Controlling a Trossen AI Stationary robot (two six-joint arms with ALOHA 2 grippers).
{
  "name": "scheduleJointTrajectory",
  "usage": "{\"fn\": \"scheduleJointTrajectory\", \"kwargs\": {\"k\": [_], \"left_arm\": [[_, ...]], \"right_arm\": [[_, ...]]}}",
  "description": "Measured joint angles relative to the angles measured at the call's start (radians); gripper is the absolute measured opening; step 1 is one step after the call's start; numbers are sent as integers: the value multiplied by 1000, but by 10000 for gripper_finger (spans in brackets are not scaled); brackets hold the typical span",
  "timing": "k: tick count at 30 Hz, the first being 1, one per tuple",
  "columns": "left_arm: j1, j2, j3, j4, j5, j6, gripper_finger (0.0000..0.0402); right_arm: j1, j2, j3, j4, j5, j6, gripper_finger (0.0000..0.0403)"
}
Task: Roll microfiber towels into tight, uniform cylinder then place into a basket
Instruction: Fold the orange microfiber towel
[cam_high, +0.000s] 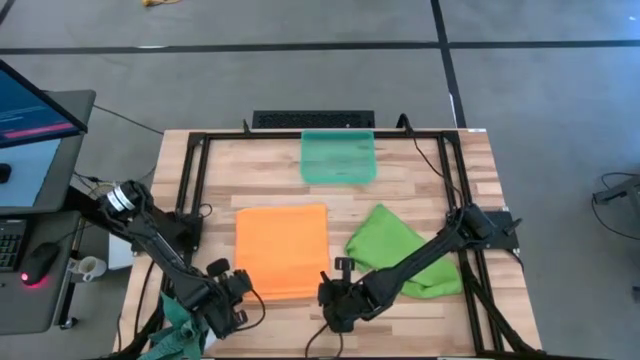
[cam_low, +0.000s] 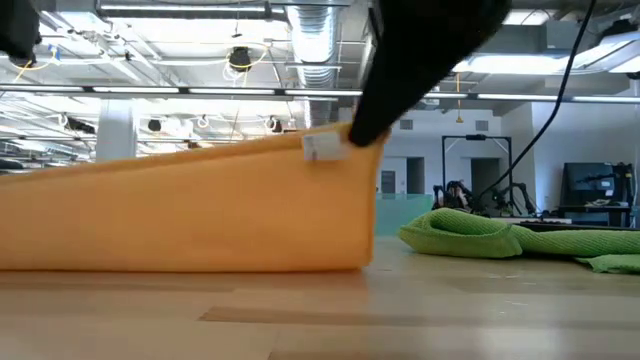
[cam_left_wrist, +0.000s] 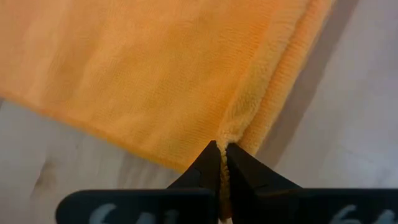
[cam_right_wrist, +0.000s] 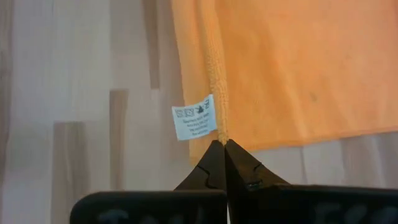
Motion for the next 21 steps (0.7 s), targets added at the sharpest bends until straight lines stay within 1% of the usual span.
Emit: {"fn": "scheduleJointTrajectory", "kwargs": {"k": [3, 9, 12, 15, 17, 21], "left_arm": [[4, -6, 0, -4, -31, -1, 0], [7, -57, 0, -31, -147, -7, 0], [12, -83, 0, -62, -203, -42, 0], [18, -101, 0, -147, -268, -122, 0], [30, -104, 0, -210, -292, -176, 0], [68, -105, 0, -342, -333, -260, 0]], "right_arm": [[-25, -4, 3, -23, 10, 1, 5], [-77, -3, 1, -60, 12, -30, 5], [-98, -3, 1, -81, 45, -42, 5], [-124, -3, 1, -100, 69, -71, 5], [-145, -3, 1, -100, 73, -92, 4], [-195, -3, 1, -99, 114, -111, 5]]}}
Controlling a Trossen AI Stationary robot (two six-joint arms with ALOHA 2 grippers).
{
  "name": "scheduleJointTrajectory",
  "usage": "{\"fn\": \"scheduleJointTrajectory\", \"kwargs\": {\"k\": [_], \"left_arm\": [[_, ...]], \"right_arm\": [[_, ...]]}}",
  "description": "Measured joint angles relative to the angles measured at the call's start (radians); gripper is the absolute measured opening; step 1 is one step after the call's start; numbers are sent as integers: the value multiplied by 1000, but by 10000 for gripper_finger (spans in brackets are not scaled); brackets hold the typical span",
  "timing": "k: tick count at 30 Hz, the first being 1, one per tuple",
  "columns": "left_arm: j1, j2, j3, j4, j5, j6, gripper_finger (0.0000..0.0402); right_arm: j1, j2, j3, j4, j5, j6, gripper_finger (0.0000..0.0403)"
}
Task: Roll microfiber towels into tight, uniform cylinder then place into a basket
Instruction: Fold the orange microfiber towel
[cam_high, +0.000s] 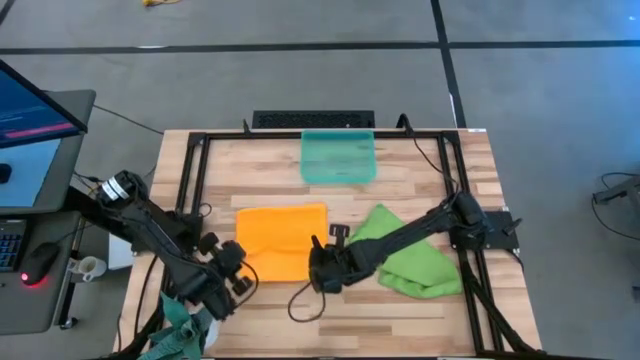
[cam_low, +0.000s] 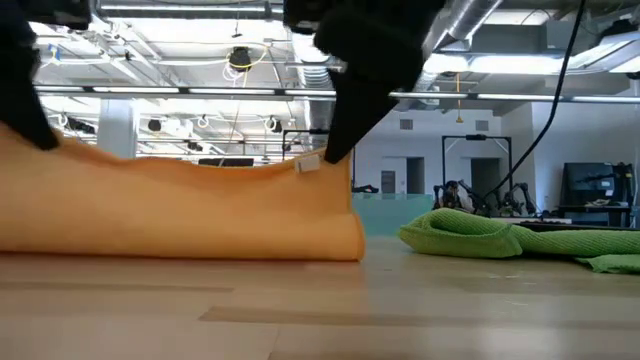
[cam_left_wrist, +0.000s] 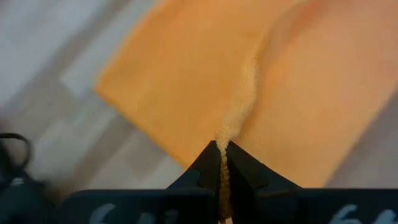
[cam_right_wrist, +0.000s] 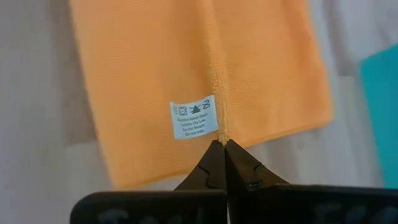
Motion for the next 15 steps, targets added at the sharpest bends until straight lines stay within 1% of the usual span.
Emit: {"fn": "scheduleJointTrajectory", "kwargs": {"k": [2, 5, 10, 15], "left_arm": [[24, 0, 0, -30, -31, -15, 0], [64, 1, -3, -24, -71, -20, 0], [135, 40, -4, -25, -81, 43, 0], [183, 71, -4, -52, -99, 45, 0]], "right_arm": [[-30, 0, 0, 1, 11, 0, 4], [-76, 1, 0, 4, 12, 15, 4], [-141, 25, -3, 3, 5, 25, 5], [-179, 22, -14, 40, 22, 35, 4]]}}
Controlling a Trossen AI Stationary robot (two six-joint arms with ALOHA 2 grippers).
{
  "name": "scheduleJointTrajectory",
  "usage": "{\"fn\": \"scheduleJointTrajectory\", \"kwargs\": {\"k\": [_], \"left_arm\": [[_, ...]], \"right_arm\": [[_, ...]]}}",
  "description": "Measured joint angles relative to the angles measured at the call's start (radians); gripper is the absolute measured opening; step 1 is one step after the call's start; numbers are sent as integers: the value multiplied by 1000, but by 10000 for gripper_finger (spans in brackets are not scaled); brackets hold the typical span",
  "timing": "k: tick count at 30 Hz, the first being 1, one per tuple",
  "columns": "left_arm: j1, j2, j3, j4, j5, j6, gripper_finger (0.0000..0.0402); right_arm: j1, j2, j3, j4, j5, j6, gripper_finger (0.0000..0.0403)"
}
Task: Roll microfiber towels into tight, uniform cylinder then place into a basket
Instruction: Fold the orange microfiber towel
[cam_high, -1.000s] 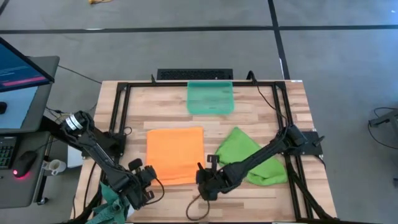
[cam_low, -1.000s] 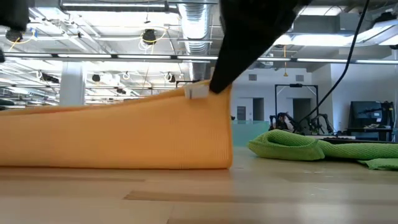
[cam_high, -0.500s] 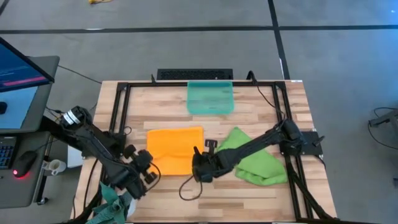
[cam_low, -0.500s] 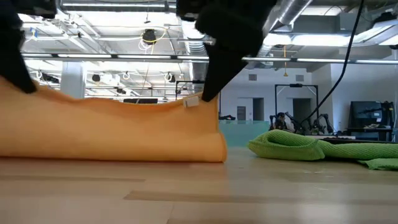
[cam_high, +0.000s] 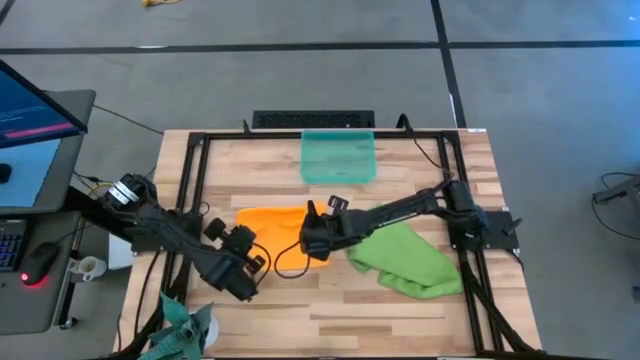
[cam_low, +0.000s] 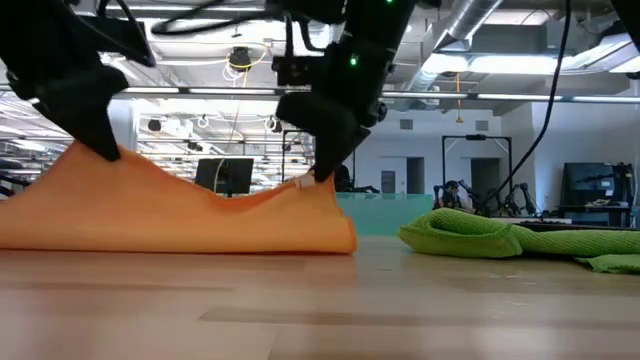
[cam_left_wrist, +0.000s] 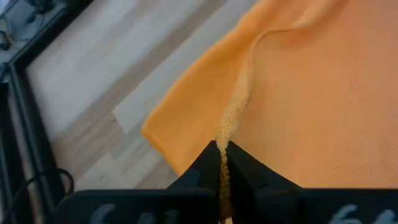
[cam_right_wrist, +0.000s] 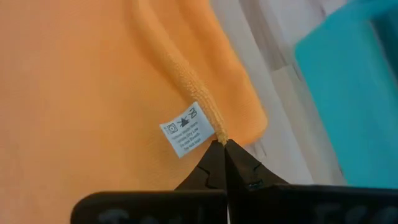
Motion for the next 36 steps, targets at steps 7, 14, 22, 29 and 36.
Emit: {"fn": "scheduleJointTrajectory", "kwargs": {"k": [7, 14, 22, 29, 36], "left_arm": [[34, 0, 0, -8, -6, -1, 0], [38, 0, 0, -2, 5, 42, 0], [38, 0, 0, -2, 43, 38, 1], [38, 0, 0, -3, 61, 47, 47], [38, 0, 0, -118, 28, 18, 103]], "right_arm": [[-30, 0, -33, 45, -15, 5, 4], [-43, 0, -52, 53, -26, 18, 5], [-51, 0, -52, 67, -24, 18, 5], [-57, 0, -52, 68, -24, 18, 6], [-81, 0, -52, 75, -26, 38, 6]]}}
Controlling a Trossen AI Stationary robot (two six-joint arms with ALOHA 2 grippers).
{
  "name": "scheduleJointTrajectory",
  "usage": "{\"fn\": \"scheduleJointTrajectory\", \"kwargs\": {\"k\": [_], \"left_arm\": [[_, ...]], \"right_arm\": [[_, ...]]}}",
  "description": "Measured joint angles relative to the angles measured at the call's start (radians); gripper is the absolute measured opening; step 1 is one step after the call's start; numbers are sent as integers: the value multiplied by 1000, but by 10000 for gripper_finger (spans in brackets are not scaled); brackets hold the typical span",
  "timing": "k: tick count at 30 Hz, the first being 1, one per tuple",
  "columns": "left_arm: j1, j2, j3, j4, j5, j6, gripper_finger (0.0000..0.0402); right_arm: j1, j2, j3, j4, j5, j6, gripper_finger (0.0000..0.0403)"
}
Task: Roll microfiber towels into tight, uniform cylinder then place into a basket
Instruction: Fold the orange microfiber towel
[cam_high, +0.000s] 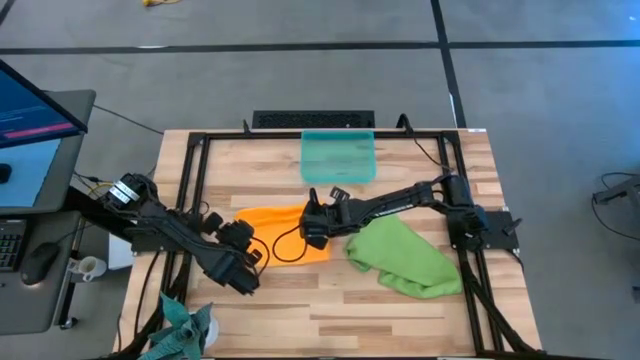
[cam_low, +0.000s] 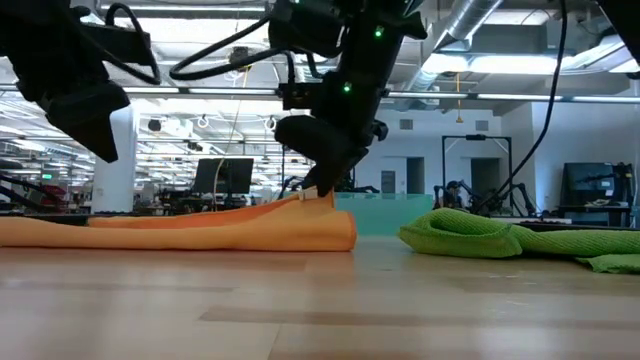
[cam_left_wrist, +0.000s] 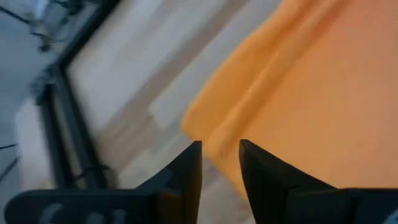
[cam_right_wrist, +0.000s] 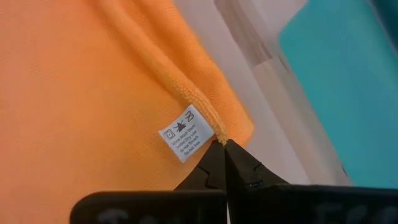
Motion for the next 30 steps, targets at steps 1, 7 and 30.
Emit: {"fn": "scheduleJointTrajectory", "kwargs": {"k": [1, 7, 30], "left_arm": [[0, 0, 0, -27, 2, -20, 107], [-1, 0, 0, -35, 11, -48, 118], [-2, 0, 0, 346, 22, 259, 112]], "right_arm": [[-4, 0, 0, 0, 0, 8, 6], [-16, 0, 0, -1, -61, -8, 16], [-25, -13, 42, -322, -47, -41, 195]]}}
